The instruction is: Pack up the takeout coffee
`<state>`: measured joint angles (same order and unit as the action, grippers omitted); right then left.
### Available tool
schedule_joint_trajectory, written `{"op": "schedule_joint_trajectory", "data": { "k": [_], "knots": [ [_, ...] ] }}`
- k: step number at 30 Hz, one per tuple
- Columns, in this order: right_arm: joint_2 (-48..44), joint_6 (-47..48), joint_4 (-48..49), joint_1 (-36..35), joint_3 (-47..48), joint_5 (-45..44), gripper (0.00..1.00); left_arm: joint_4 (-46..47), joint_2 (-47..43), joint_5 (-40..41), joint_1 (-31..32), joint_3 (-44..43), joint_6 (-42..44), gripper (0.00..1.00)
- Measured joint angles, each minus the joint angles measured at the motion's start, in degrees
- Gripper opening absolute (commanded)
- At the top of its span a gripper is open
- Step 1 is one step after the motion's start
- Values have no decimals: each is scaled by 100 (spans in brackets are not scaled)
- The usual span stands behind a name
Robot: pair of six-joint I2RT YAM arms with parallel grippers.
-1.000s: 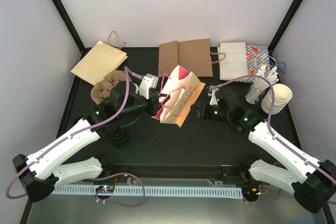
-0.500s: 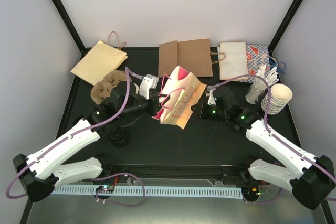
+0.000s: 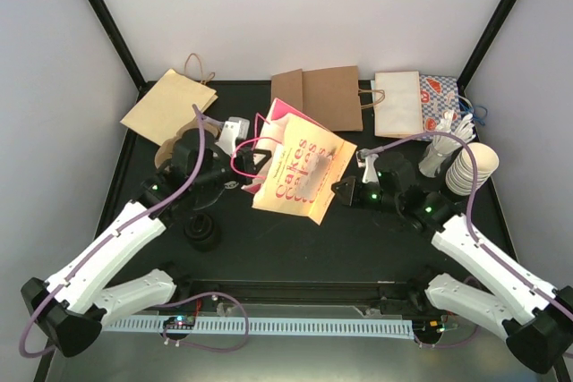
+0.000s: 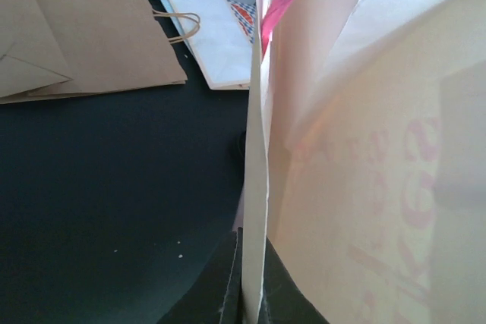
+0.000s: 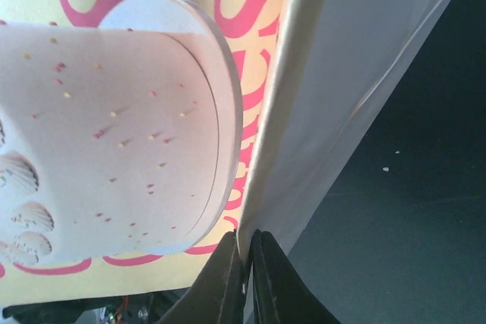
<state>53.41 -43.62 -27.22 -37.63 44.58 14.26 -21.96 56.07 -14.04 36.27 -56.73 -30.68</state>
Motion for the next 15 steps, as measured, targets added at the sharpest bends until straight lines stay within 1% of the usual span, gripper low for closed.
{"op": "schedule_joint_trajectory", "data": {
  "k": [7,15],
  "knots": [
    [-437,313,-122,17,-39,269,7,-131,-96,-761,-802,94,0,1],
    [-708,732,-160,236,-131,662,6,-297,-98,-1434,-1414,142,20,2]
  ]
}}
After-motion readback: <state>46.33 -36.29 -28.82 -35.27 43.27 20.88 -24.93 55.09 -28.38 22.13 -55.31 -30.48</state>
